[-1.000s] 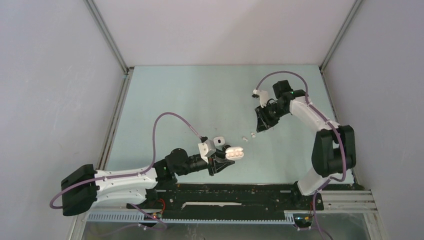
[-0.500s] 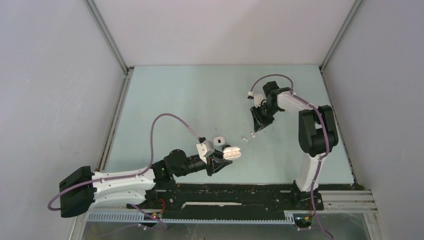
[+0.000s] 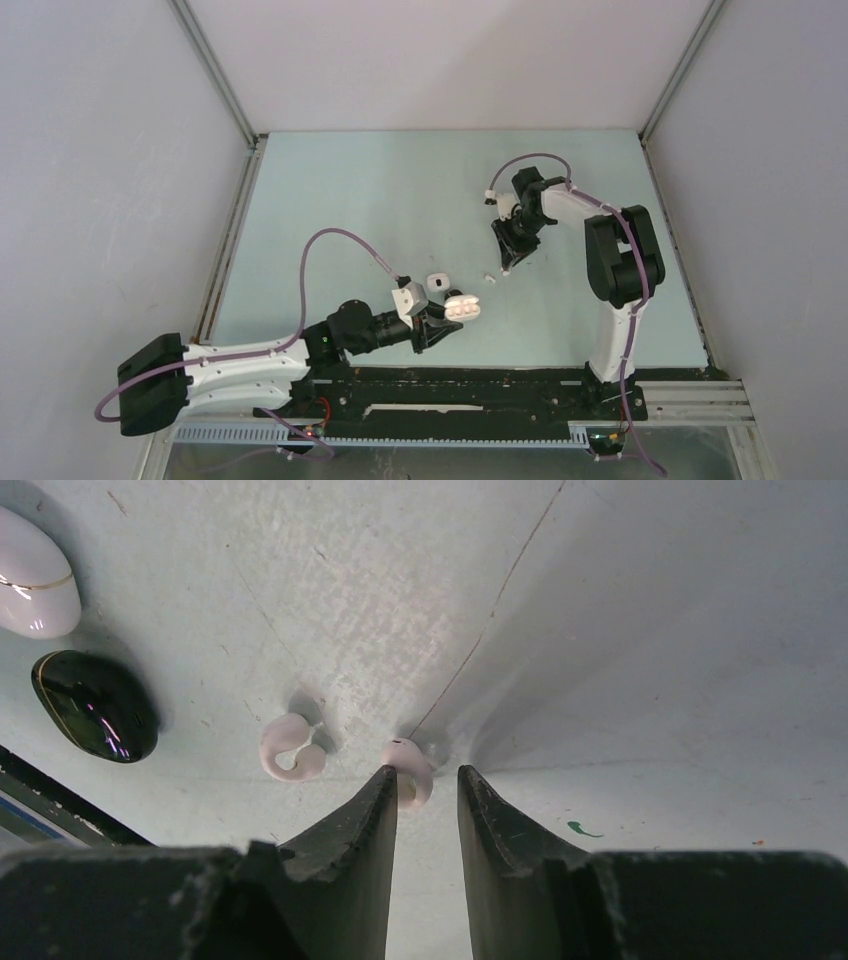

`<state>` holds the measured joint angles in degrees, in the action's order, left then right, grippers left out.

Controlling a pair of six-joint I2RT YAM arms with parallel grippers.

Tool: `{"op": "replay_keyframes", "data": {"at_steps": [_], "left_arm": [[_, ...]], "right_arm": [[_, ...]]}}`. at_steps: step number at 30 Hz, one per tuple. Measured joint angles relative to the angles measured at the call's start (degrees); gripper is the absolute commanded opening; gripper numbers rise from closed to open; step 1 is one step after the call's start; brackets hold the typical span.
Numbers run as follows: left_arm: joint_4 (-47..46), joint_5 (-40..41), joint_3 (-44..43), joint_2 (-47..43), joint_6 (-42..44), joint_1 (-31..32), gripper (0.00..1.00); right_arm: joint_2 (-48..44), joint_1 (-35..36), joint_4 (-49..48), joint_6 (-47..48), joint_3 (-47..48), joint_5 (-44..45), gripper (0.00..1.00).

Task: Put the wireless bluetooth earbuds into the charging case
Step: Pick up the earbud from the center of the board.

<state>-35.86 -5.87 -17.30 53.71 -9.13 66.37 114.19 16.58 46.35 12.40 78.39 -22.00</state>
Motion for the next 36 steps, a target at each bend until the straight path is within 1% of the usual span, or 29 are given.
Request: {"op": "replay_keyframes", "data": {"at_steps": [5,17,20,23,26,31,36], "left_arm": [[0.0,0.0,0.0,0.8,0.0,0.0,0.0],[0.1,-0.1,0.0,1.9,0.0,0.0,0.0],[0.1,-0.1,0.0,2.3,0.0,0.0,0.0],[0.1,-0.2,0.0,2.5,0.0,0.0,0.0],[0.0,-0.2,0.0,2.8,0.0,0.0,0.0],[0.0,-0.3,0.0,4.3,0.0,0.0,0.0],[-0.2,-0.7,-0.3,6.4,0.1,0.0,0.0]], "right_arm": [[0.0,0.7,0.1,0.0,0.0,0.0,0.29],[-0.7,1.1,0.9,-0.2,-0.1,-1.3,0.05],[-3.1,1.2,1.2,0.3,-1.1,-1.6,0.03],[-7.5,1.2,2.3,1.7,-2.4,-2.3,0.01],[-14.0,1.2,4.4,5.4,-3.3,-3.5,0.01],[-27.0,1.8,9.2,15.1,-3.7,-4.7,0.0],[-39.7,4.0,16.9,27.0,-3.5,-6.5,0.0]]}}
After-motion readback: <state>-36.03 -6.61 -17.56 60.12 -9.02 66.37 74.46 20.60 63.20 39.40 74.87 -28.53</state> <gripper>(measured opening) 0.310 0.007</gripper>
